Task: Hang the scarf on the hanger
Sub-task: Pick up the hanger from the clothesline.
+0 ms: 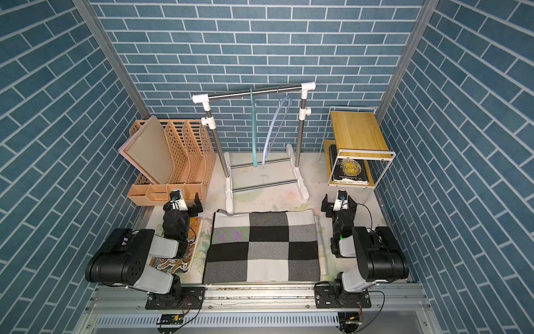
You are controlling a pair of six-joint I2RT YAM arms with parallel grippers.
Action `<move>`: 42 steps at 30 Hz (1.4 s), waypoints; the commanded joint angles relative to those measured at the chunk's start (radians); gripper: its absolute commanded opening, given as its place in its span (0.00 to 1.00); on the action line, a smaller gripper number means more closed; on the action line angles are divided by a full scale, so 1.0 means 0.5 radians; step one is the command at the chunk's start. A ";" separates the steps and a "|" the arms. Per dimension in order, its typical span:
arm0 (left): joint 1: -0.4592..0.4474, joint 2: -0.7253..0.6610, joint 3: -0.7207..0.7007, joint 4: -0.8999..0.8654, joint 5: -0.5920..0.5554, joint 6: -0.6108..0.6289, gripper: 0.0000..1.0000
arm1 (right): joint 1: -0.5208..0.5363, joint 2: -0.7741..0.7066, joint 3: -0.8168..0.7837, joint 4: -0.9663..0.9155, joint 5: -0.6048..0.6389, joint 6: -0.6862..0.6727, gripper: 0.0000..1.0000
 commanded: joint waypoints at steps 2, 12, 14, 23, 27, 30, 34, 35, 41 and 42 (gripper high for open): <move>0.014 0.007 0.015 0.025 0.038 0.012 0.99 | -0.008 0.023 0.029 0.017 -0.014 -0.049 1.00; 0.012 0.009 0.015 0.026 0.036 0.012 0.99 | -0.009 0.023 0.029 0.016 -0.011 -0.049 1.00; 0.013 0.009 0.014 0.026 0.038 0.012 1.00 | -0.006 0.021 0.027 0.017 -0.013 -0.047 1.00; -0.040 -0.493 0.058 -0.398 -0.285 -0.040 1.00 | 0.023 -0.312 0.162 -0.463 0.040 -0.064 1.00; -0.055 -0.971 0.235 -0.998 -0.569 -0.338 1.00 | 0.217 -0.626 0.312 -0.932 0.333 0.064 1.00; -0.053 -1.154 0.520 -1.711 -0.589 -0.906 1.00 | 0.271 -0.861 0.412 -1.331 0.180 0.646 1.00; -0.047 -1.293 0.726 -2.382 -0.258 -1.756 1.00 | 0.257 -1.100 0.393 -1.380 -0.490 1.271 1.00; -0.050 -1.300 0.665 -2.326 -0.100 -1.850 1.00 | 0.275 -1.110 0.439 -1.472 -0.535 1.359 1.00; -0.390 -1.092 0.815 -2.615 0.074 -1.845 1.00 | 0.891 -1.167 1.030 -2.611 0.161 1.199 1.00; -0.479 -1.074 0.825 -2.646 0.042 -1.814 1.00 | 0.965 -1.150 1.133 -2.755 0.243 1.194 1.00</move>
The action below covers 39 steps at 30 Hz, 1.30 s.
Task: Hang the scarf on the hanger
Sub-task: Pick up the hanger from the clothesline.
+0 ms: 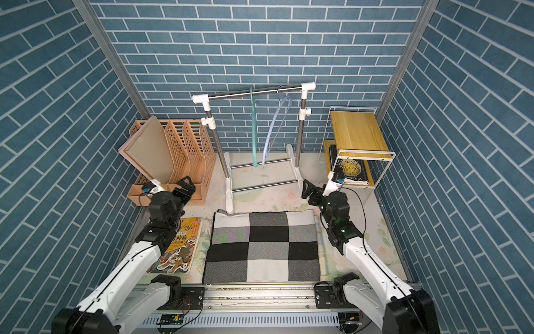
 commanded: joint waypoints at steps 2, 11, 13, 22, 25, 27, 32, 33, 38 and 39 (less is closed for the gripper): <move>-0.321 0.041 0.057 -0.309 0.036 -0.022 1.00 | 0.267 0.021 0.482 -0.874 0.409 0.044 1.00; -0.723 0.139 -0.047 -0.002 0.061 0.134 1.00 | 0.375 0.535 1.322 -1.219 0.257 0.003 1.00; -0.746 0.136 -0.090 0.096 0.095 0.149 1.00 | 0.398 0.656 1.487 -1.217 0.241 -0.003 1.00; -0.768 0.171 -0.169 0.202 0.122 0.151 1.00 | 0.451 1.059 2.122 -1.214 0.287 0.006 0.98; -0.768 0.177 -0.191 0.241 0.125 0.149 1.00 | 0.459 1.191 2.361 -1.274 0.323 0.011 0.98; -0.770 0.191 -0.196 0.253 0.125 0.152 1.00 | 0.460 1.315 2.563 -1.368 0.342 0.010 0.98; -0.771 0.267 -0.164 0.214 0.114 0.163 1.00 | 0.462 1.807 3.323 -1.863 0.472 0.003 0.97; -0.770 0.278 -0.163 0.207 0.113 0.164 1.00 | 0.462 1.888 3.459 -1.935 0.493 0.003 0.96; -0.769 0.283 -0.179 0.210 0.120 0.172 1.00 | 0.462 2.120 3.773 -2.117 0.610 0.000 0.92; -0.768 0.283 -0.183 0.210 0.119 0.177 1.00 | 0.462 2.125 3.769 -2.108 0.615 0.000 0.91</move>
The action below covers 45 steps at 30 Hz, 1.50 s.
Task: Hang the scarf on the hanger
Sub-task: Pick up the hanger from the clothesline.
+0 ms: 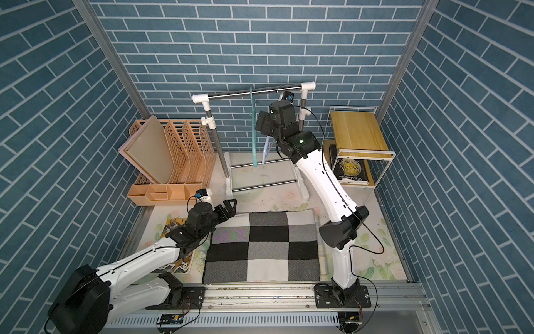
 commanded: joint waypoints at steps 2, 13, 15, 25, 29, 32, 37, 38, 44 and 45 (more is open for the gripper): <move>-0.014 -0.003 -0.013 0.006 -0.008 0.051 1.00 | 0.009 0.049 0.061 -0.197 0.128 0.002 0.90; -0.012 0.008 -0.033 0.026 -0.019 0.061 0.99 | 0.009 0.043 0.060 -0.224 0.224 -0.034 0.73; -0.011 0.015 -0.031 0.027 -0.016 0.063 1.00 | 0.007 0.027 0.055 -0.234 0.248 -0.060 0.66; -0.011 0.035 -0.028 0.046 -0.008 0.056 1.00 | -0.017 -0.041 0.003 -0.238 0.282 -0.111 0.46; -0.012 0.035 -0.033 0.042 -0.011 0.056 1.00 | -0.031 -0.037 -0.002 -0.243 0.255 -0.140 0.35; -0.010 0.032 -0.028 0.037 -0.014 0.058 1.00 | -0.056 -0.043 -0.025 -0.244 0.227 -0.145 0.26; -0.011 0.024 -0.028 0.036 -0.012 0.058 1.00 | -0.071 -0.055 -0.045 -0.228 0.185 -0.160 0.13; -0.011 0.023 -0.025 0.030 -0.012 0.058 1.00 | -0.071 -0.058 -0.045 -0.222 0.176 -0.164 0.10; -0.011 -0.011 -0.015 0.006 -0.018 0.062 1.00 | -0.071 -0.093 -0.045 -0.159 0.158 -0.218 0.00; -0.011 -0.020 -0.015 -0.002 -0.022 0.063 1.00 | -0.071 -0.102 -0.045 -0.143 0.150 -0.236 0.00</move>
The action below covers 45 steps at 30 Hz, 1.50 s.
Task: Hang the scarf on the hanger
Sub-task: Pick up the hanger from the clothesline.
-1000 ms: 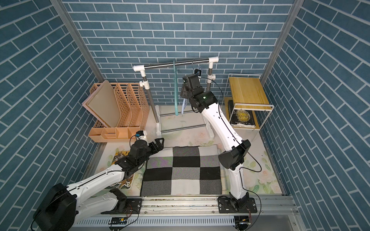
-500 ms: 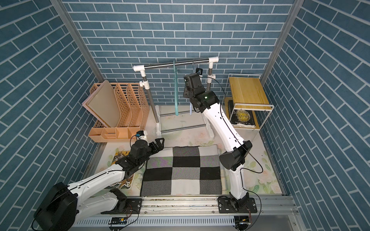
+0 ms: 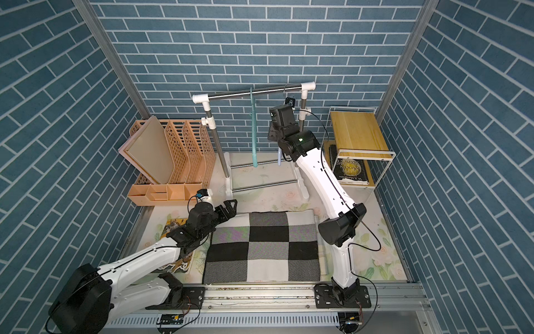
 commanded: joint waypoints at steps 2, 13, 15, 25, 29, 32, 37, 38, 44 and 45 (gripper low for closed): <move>-0.012 -0.055 -0.015 -0.025 -0.028 0.032 1.00 | -0.003 -0.133 -0.016 0.080 -0.047 -0.120 0.00; -0.010 -0.095 -0.011 -0.058 -0.039 0.029 1.00 | 0.003 -0.278 -0.083 0.223 -0.198 -0.318 0.00; -0.013 -0.099 -0.004 -0.064 -0.037 0.030 1.00 | 0.003 -0.319 -0.122 0.253 -0.224 -0.324 0.00; -0.012 -0.169 0.051 -0.162 -0.024 0.032 1.00 | 0.006 -0.740 -0.692 0.379 -0.284 -0.279 0.00; -0.015 -0.239 0.062 -0.223 -0.004 0.032 1.00 | 0.010 -1.074 -1.171 0.502 -0.288 -0.257 0.00; -0.023 -0.289 0.063 -0.270 -0.006 0.032 1.00 | 0.008 -1.300 -1.448 0.564 -0.328 -0.251 0.00; -0.075 -0.384 0.124 -0.346 0.011 0.012 1.00 | 0.013 -1.643 -1.846 0.662 -0.438 -0.235 0.00; -0.098 -0.406 0.128 -0.353 0.018 0.001 1.00 | 0.014 -1.707 -1.927 0.665 -0.463 -0.228 0.00; -0.430 -0.510 0.241 -0.521 -0.197 -0.075 1.00 | 0.078 -2.198 -2.602 0.727 -0.398 -0.116 0.00; -0.513 -0.526 0.265 -0.564 -0.284 -0.095 0.99 | 0.086 -2.275 -2.706 0.735 -0.374 -0.097 0.00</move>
